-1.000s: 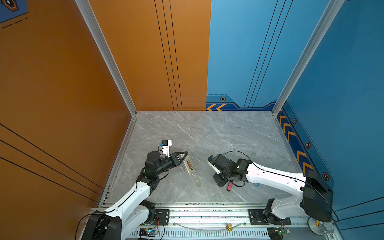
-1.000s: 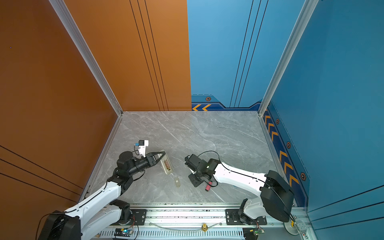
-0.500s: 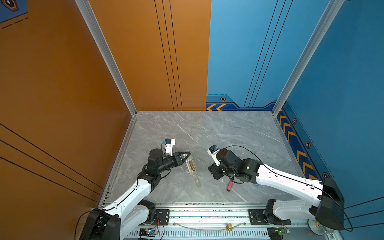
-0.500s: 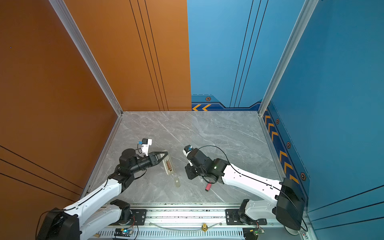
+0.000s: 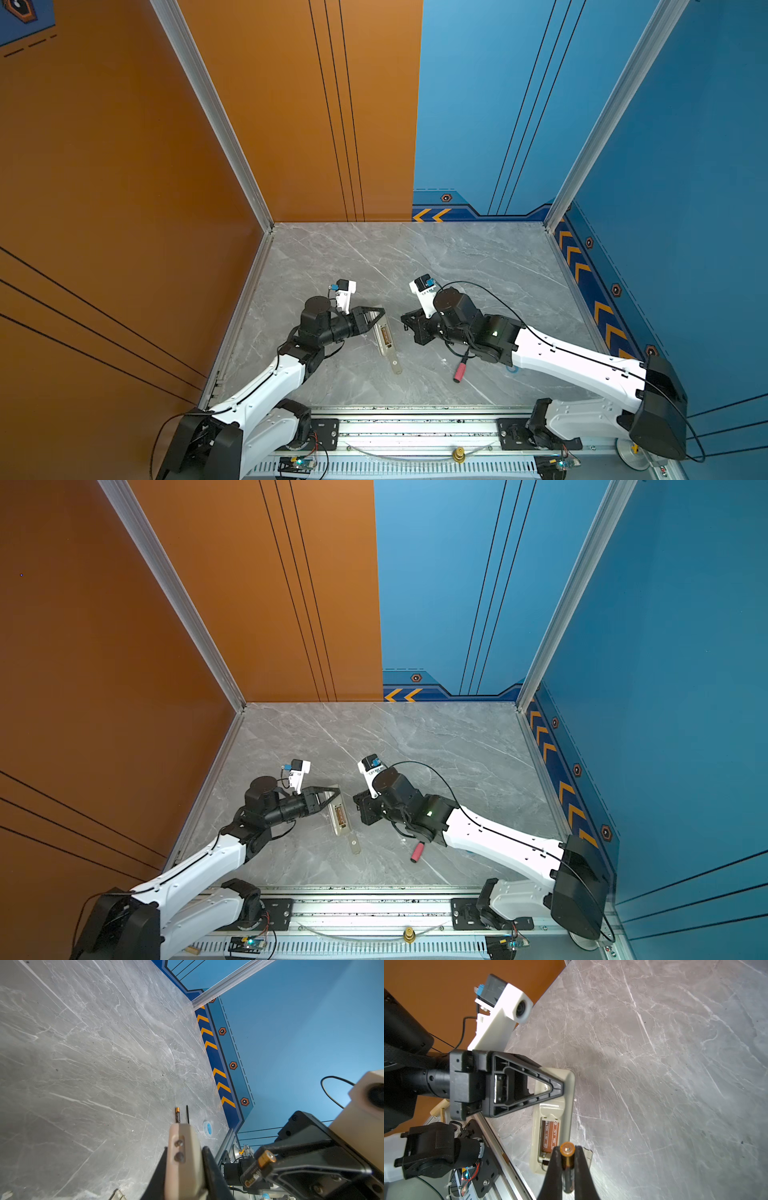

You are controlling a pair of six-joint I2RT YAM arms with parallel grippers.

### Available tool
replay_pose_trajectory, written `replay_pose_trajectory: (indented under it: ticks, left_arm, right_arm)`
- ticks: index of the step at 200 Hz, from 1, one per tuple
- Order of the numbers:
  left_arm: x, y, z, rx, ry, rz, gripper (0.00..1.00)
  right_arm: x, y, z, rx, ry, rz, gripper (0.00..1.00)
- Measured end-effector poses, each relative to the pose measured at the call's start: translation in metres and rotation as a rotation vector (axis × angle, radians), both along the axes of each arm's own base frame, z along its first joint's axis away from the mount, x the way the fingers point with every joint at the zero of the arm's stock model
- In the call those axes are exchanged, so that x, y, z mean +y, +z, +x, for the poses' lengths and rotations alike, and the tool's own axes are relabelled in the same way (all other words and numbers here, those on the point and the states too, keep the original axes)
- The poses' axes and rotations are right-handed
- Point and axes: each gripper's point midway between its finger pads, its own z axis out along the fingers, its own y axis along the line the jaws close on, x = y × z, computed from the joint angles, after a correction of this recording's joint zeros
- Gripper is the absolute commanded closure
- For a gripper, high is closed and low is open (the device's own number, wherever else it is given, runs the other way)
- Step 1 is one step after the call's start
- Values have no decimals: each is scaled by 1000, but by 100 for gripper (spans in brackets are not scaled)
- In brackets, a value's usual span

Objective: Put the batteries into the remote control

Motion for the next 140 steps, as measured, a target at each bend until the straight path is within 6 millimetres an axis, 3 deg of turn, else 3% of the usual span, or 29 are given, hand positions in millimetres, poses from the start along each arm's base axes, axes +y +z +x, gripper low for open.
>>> replay_pose_trajectory:
  ticks: [140]
  left_arm:
    - [-5, -5, -4, 38, -10, 42, 100]
  right_arm:
    - [35, -11, -4, 1, 36, 46, 100]
